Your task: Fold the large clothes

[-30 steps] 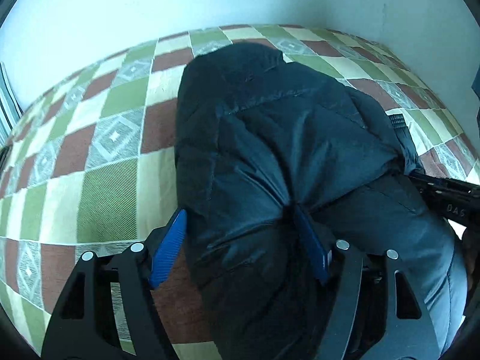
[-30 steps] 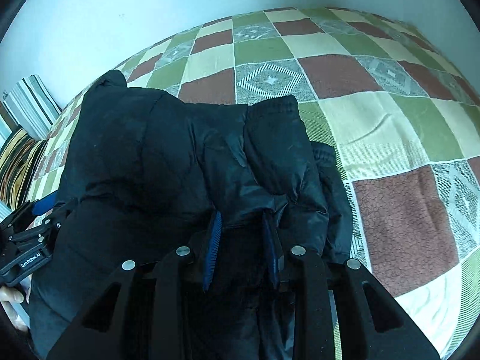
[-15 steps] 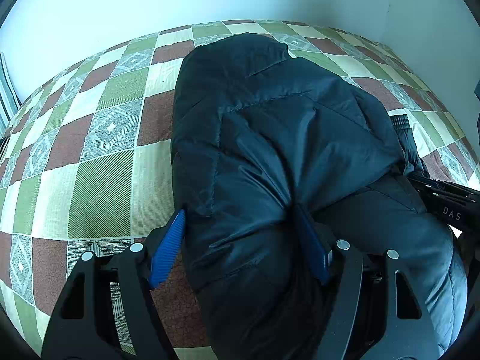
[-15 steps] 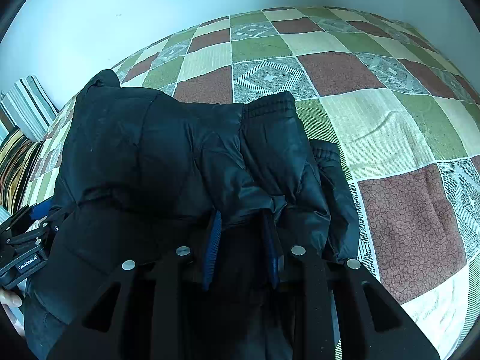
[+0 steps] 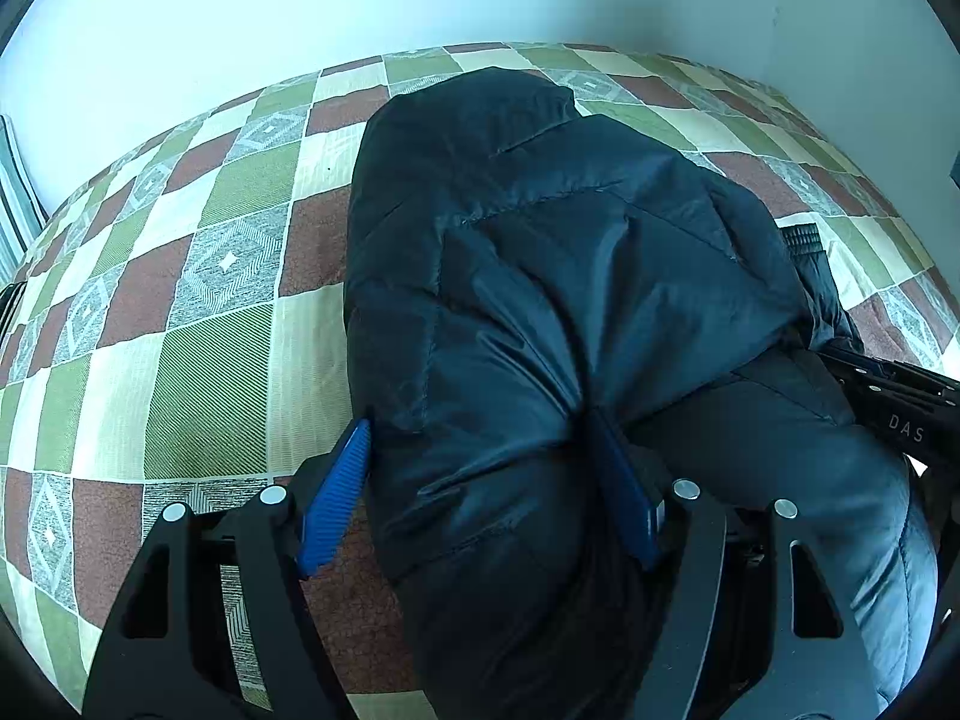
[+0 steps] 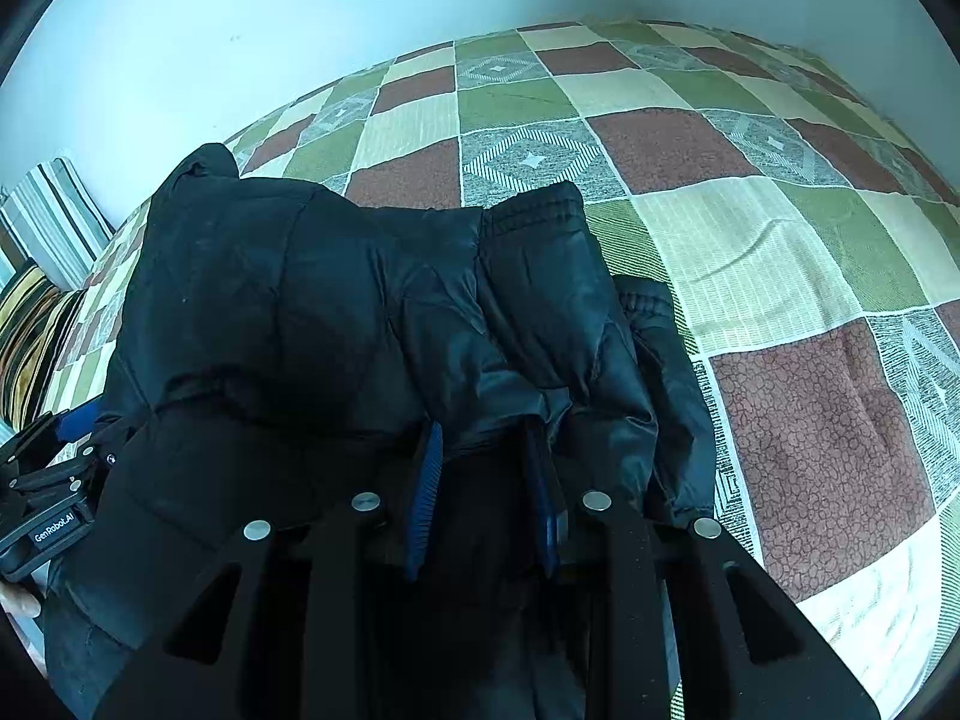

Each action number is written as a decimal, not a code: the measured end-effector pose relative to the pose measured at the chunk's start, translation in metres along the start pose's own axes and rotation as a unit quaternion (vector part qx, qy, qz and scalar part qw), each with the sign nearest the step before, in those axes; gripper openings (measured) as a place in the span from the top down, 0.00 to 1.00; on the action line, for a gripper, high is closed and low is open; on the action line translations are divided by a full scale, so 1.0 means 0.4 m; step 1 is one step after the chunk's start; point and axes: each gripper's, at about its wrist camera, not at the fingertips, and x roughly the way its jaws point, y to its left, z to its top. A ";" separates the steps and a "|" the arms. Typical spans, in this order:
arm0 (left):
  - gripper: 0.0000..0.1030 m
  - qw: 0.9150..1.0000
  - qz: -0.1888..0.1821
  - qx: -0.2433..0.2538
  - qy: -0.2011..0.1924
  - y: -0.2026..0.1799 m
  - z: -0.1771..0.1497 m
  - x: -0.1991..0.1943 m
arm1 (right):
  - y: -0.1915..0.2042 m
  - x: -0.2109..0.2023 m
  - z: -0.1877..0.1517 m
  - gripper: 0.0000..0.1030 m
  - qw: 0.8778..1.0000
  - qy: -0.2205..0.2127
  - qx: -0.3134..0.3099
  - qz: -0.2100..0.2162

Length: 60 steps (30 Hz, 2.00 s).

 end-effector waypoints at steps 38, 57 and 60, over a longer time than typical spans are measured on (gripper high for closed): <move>0.21 0.999 -0.005 -0.033 -0.041 0.020 -0.017 -0.156 | -0.001 -0.141 -0.026 0.32 0.998 -0.053 0.005 -0.018; 0.16 0.992 0.004 -0.086 -0.092 0.070 -0.204 -0.356 | -0.006 -0.374 -0.163 0.28 0.994 -0.103 0.030 -0.003; 0.14 0.991 0.007 -0.089 -0.098 0.048 -0.240 -0.386 | 0.013 -0.410 -0.196 0.28 0.993 -0.114 0.029 -0.004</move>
